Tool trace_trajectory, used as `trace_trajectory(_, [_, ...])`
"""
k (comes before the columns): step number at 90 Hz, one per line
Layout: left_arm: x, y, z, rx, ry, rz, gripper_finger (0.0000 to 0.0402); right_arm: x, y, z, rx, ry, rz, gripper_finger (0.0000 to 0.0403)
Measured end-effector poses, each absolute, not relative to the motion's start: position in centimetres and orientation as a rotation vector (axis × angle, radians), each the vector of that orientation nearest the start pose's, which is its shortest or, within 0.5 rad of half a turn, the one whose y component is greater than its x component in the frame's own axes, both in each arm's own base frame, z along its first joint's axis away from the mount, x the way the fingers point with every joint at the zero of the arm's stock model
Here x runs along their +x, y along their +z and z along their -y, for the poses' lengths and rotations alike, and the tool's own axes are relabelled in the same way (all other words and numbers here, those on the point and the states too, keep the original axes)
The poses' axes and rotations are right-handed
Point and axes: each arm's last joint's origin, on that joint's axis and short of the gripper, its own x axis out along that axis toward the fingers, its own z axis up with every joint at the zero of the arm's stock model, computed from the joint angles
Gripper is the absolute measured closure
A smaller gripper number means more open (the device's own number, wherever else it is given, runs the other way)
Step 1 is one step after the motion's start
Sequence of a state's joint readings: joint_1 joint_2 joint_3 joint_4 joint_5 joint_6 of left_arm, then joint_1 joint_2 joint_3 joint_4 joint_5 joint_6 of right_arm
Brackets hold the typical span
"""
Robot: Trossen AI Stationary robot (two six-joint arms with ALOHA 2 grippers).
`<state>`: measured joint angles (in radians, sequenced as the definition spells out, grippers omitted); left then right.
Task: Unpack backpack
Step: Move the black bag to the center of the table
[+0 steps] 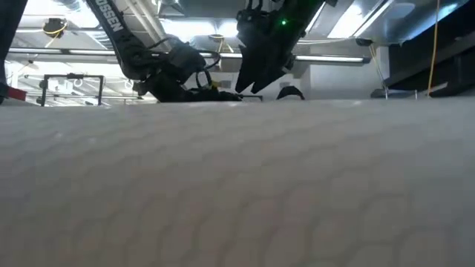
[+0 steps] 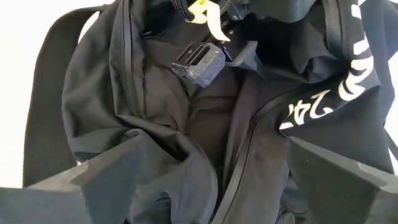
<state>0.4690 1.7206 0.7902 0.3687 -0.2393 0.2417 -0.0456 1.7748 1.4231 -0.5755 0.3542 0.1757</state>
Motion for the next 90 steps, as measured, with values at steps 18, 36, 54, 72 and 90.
trace_trajectory(18, [29.58,15.28,-15.76,0.16,0.616,-0.649,0.0227,38.03,25.8,2.74,0.018,-0.45,-0.885,0.0036])
trace_trajectory(36, [29.58,15.29,-15.76,0.16,0.616,-0.649,0.0227,38.02,25.8,2.75,0.018,-0.45,-0.885,0.0036])
trace_trajectory(54, [29.58,15.29,-15.76,0.16,0.616,-0.649,0.0227,38.02,25.8,2.75,0.018,-0.45,-0.885,0.0036])
trace_trajectory(72, [29.58,15.29,-15.76,0.16,0.616,-0.649,0.0227,38.13,25.88,2.76,0.02,-0.449,-0.871,0.0036])
trace_trajectory(90, [29.58,15.29,-15.75,0.16,0.616,-0.649,0.0227,39.01,26.48,2.78,0.051,-0.45,-0.757,0.0036])
